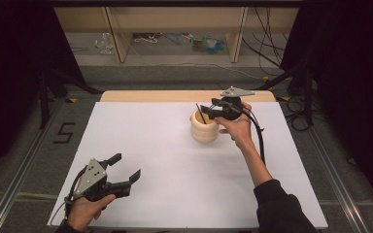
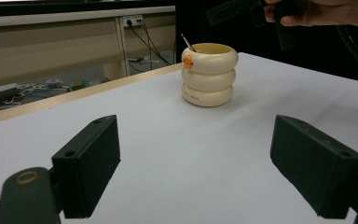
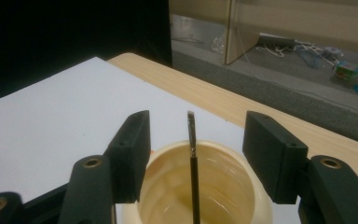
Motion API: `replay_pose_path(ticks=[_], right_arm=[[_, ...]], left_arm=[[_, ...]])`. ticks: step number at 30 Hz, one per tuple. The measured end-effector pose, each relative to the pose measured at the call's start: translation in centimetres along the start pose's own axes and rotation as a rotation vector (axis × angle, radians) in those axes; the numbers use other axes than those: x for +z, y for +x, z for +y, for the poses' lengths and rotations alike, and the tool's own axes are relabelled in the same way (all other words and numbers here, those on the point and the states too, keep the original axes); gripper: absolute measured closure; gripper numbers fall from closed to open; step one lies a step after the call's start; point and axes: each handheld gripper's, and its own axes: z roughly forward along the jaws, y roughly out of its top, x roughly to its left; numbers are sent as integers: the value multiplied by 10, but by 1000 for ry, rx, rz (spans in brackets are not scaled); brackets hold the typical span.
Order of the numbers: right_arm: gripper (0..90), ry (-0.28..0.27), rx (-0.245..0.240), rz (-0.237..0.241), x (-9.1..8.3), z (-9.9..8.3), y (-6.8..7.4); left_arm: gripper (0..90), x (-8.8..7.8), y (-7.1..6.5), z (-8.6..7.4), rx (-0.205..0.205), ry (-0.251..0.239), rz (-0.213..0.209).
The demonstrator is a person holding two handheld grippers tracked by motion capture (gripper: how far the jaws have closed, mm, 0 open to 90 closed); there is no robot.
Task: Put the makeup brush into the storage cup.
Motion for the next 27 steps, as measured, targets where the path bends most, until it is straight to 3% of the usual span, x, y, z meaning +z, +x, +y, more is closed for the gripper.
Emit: replay_pose_path(ticks=[15,18,20,25,27], right_arm=[[352,-35,-21,14,-28,-2,10],[347,-30,-23,17,-31,-3,11],[345,-18,-22,15,-33,-3,12],[344,-15,-28,24,-36,-6,14],[344,-15,-29,24,-38,-6,15]], left_arm=[[158,0,0,0,-5,-9,-2],[158,0,-1,0,-11,-11,-3],[158,0,0,0,6,-11,-4],[158,0,-1,0,-13,-12,-5],[158,-1,0,1,3,-13,-5]])
